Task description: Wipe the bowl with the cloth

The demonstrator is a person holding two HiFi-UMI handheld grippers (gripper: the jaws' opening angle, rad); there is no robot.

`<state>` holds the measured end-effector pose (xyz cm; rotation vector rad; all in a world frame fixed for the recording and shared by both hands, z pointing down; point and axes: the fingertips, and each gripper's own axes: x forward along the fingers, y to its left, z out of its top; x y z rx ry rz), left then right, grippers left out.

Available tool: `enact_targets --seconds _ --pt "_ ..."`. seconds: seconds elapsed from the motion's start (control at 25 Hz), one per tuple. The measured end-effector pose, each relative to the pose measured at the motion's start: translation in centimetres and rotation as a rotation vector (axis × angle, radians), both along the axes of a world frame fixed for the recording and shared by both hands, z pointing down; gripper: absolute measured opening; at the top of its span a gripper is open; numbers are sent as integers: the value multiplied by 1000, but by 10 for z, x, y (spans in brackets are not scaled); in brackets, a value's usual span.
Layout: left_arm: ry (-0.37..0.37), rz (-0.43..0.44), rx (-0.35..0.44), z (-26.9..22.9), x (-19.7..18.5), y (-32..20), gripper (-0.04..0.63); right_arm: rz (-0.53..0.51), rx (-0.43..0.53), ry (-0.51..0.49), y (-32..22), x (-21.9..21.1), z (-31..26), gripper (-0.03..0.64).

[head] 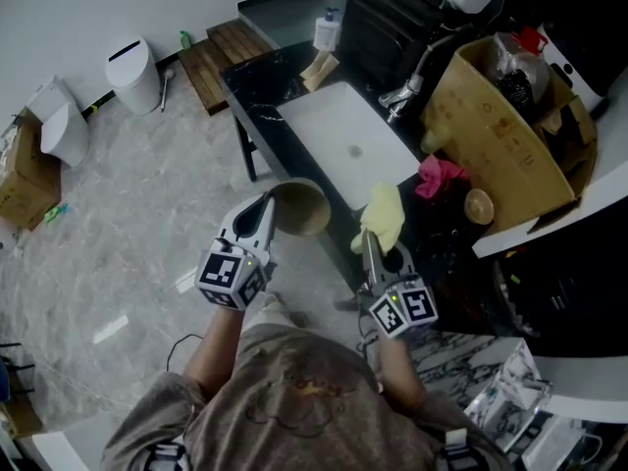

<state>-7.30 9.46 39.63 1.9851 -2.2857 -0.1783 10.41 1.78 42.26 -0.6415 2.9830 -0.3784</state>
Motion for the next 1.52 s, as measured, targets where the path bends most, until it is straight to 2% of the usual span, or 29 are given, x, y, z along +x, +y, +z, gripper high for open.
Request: enact_targets --seconds 0.32,1.0,1.32,1.44,1.52 --pt "-5 38 -4 13 -28 -49 25 34 -7 23 -44 -20 14 31" --pt "11 318 -113 38 -123 -232 25 195 -85 62 -163 -112 27 31" --pt "-15 506 -107 42 -126 -293 25 280 -94 88 -202 -127 27 31" --pt "-10 558 -156 49 -121 -304 25 276 -111 100 -210 -127 29 31" --pt "4 599 -174 51 -115 -308 25 286 -95 140 -217 -123 30 31"
